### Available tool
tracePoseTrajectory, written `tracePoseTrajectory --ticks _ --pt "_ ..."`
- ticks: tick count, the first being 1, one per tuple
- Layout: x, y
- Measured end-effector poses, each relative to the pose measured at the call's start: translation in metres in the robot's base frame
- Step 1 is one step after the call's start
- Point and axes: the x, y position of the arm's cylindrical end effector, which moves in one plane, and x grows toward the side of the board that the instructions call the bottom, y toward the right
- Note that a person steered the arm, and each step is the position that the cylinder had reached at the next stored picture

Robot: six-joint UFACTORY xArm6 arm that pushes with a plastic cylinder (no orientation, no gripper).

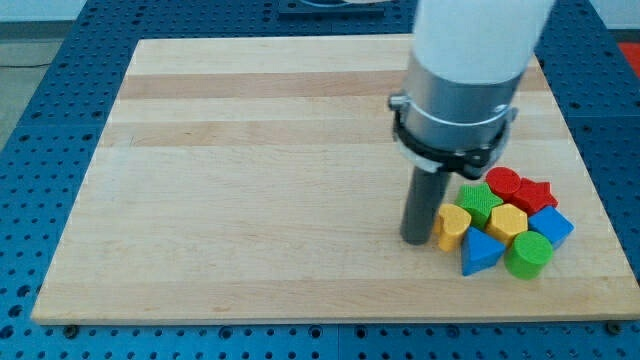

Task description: Push the green circle diagonally above to the triangle

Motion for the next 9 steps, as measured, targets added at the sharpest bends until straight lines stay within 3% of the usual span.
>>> tracePoseTrajectory --ticks 1,2,3,6,9 --pt "0.035 -0.036" --pt "0.068 -0.034" --pt "0.071 0.006" --pt "0.07 0.149" --pt "0.019 0.102"
